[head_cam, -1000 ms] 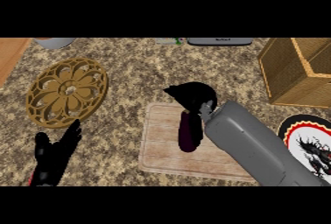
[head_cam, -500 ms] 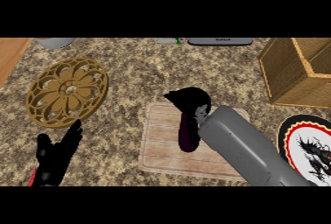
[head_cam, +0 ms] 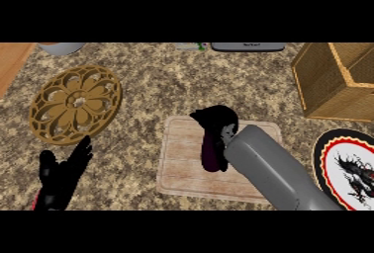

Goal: Pick the eggplant from the cutting board and place it in the basket

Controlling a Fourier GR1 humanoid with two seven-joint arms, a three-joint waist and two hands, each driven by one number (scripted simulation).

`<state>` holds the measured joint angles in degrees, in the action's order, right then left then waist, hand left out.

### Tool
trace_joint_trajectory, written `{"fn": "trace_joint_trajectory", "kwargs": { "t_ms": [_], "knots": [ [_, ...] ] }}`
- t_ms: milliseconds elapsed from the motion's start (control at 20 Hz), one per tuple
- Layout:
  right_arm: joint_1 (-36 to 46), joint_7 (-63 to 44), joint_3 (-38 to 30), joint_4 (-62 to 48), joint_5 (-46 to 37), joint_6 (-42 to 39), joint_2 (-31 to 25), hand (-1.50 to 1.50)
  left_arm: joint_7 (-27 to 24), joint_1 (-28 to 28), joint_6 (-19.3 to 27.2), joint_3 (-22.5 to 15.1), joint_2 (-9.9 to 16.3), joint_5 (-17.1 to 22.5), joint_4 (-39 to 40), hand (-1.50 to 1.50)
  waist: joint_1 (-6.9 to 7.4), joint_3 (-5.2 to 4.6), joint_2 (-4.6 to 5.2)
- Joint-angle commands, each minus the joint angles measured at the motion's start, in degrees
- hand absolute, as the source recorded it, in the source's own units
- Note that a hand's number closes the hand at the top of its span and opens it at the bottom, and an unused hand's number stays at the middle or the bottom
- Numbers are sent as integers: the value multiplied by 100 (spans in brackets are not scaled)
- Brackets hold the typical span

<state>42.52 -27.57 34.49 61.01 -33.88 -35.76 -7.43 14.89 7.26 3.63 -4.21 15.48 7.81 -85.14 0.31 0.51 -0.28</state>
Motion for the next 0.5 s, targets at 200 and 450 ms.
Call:
{"fn": "trace_joint_trajectory", "kwargs": {
  "t_ms": [200, 450],
  "knots": [
    [-498, -9, -18, 167, -497, 169, 290, -150, 263, -55, -17, -22, -143, -198, 384, 0, -21, -51, 27],
    [-92, 513, -142, -730, -862, 381, 489, 150, 41, -116, -178, 183, -118, -139, 533, 0, 32, -51, 46]
  ]
}}
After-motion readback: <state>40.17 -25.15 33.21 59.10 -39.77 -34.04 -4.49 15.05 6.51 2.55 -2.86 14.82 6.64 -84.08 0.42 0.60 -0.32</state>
